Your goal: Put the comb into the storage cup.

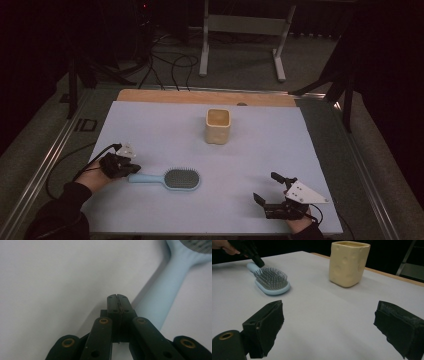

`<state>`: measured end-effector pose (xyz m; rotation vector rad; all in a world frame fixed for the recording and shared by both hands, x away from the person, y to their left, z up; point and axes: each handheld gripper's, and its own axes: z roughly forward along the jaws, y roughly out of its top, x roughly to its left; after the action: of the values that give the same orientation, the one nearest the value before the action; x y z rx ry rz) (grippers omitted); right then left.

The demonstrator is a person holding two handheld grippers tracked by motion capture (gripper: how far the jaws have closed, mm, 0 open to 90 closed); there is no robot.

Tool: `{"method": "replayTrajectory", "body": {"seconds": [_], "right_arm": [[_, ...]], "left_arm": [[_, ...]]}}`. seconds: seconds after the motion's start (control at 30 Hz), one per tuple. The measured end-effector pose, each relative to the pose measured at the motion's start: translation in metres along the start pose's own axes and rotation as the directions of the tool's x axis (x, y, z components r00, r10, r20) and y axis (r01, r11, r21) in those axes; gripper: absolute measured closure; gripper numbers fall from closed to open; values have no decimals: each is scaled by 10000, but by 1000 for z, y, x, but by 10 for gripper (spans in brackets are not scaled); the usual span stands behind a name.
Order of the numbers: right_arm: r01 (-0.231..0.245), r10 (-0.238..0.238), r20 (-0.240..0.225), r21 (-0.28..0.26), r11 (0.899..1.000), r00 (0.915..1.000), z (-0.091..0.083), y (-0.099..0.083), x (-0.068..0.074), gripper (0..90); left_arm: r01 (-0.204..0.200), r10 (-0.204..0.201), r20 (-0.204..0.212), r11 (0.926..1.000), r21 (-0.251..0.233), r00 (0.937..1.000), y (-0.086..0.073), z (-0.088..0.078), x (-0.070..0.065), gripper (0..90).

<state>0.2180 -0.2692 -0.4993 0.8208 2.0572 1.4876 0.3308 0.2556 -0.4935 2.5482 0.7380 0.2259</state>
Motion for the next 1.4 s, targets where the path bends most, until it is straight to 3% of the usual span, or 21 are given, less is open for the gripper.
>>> {"method": "replayTrajectory", "body": {"seconds": [0.23,0.53,0.87,1.07,1.4], "right_arm": [[15,-15,-8,-2,10000,10000,0,0,0,87],[-8,8,3,7,10000,10000,0,0,0,87],[-34,34,10,-18,10000,10000,0,0,0,87],[-57,57,35,-9,10000,10000,0,0,0,87],[-48,48,35,-41,10000,10000,1,0,1,87]], "left_arm": [[-52,32,536,9993,360,9986,-6,2,-9,900],[-167,160,109,9978,634,9998,-1,-2,-9,900],[-304,275,351,9959,852,9990,-2,-4,-18,900],[-316,267,599,9961,823,9978,-8,-9,-30,900],[-792,702,957,9924,942,9929,-13,-14,-58,900]]}}
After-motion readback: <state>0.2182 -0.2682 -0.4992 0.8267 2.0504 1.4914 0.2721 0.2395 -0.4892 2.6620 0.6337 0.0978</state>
